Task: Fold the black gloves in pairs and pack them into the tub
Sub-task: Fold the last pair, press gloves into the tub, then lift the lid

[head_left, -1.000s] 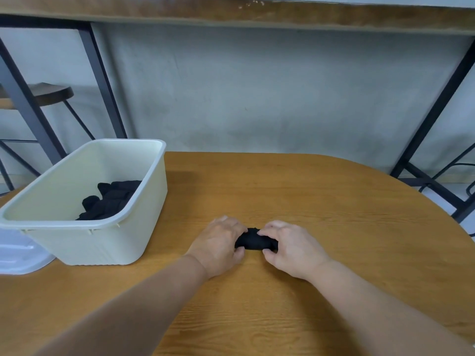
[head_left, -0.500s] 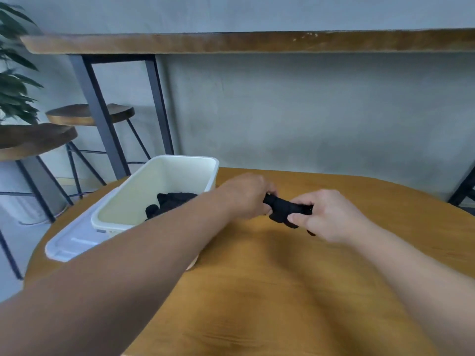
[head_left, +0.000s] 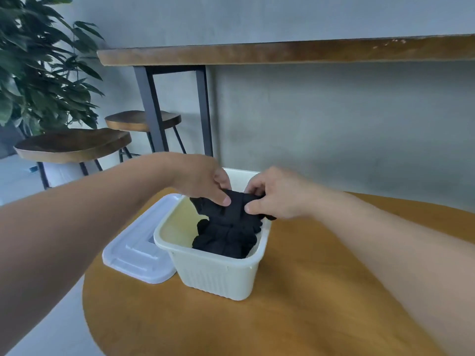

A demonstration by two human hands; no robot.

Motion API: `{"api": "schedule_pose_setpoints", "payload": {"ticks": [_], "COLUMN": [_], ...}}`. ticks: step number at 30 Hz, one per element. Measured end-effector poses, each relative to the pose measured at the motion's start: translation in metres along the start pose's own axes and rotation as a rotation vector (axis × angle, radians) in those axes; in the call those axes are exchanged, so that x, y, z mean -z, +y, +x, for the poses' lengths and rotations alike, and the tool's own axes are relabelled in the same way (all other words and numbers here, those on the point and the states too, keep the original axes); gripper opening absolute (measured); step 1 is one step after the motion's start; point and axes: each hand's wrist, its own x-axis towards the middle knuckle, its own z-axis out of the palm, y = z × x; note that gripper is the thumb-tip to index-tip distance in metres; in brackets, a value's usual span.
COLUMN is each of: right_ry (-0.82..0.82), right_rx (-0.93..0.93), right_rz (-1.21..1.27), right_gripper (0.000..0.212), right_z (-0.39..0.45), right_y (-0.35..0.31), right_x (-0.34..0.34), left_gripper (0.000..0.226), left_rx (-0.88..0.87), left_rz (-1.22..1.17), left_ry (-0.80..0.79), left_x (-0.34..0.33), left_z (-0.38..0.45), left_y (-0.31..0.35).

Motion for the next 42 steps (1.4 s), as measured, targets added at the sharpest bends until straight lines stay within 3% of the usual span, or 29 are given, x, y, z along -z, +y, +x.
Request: {"api": "schedule_pose_setpoints", "payload": {"ticks": [4,9,13,18,23,32,33,35,42], "right_ry": [-0.213,-0.506,-0.707,-0.920,-0.956,-0.950,-0.950,-0.949,-0.980], "right_rx": [-0.026,-0.093,-0.138,-0.094,-0.075,-0.099,-0.086,-0.063,-0.085], "right_rz": [-0.166,-0.192,-0.179,-0.205,-0.322,-0.371,-0.387,-0.464,-0.542], "right_gripper": [0.018,0.020,0.030,0.022,0.024,0.031,0.023,0.046,0.040], "right_z": [0.035,0.069,0.083,0.089,0.090,0.081,0.079,0.077,0.077], "right_y": [-0.023,-0.020,-0.016,-0.019,-0.025,-0.022,-0.023,-0.025,-0.027], "right_x": [-0.016,-0.037,-0.045,-0.066,-0.084,-0.110,-0.110,-0.111,-0.119], "left_gripper": [0.033,0.046,0.044,0.043,0.046,0.038,0.037,0.037,0.036], "left_rx": [0.056,0.074,0.042,-0.050,-0.126,-0.144,-0.151,-0.166,-0.181], "left_rz": [0.107,0.189,0.224,0.300,0.397,0.557,0.574,0.608,0.633], "left_ry": [-0.174,-0.396,-0.518,-0.696,-0.775,-0.661,-0.649,-0.626,-0.604], "left_x": [-0.011,-0.025,-0.031,-0.049,-0.073,-0.107,-0.108,-0.112,-0.118], "left_z": [0.013,0.036,0.050,0.061,0.072,0.078,0.078,0.078,0.079], "left_y": [-0.028,-0.032,-0.029,-0.024,-0.025,-0.029,-0.029,-0.029,-0.031]}}
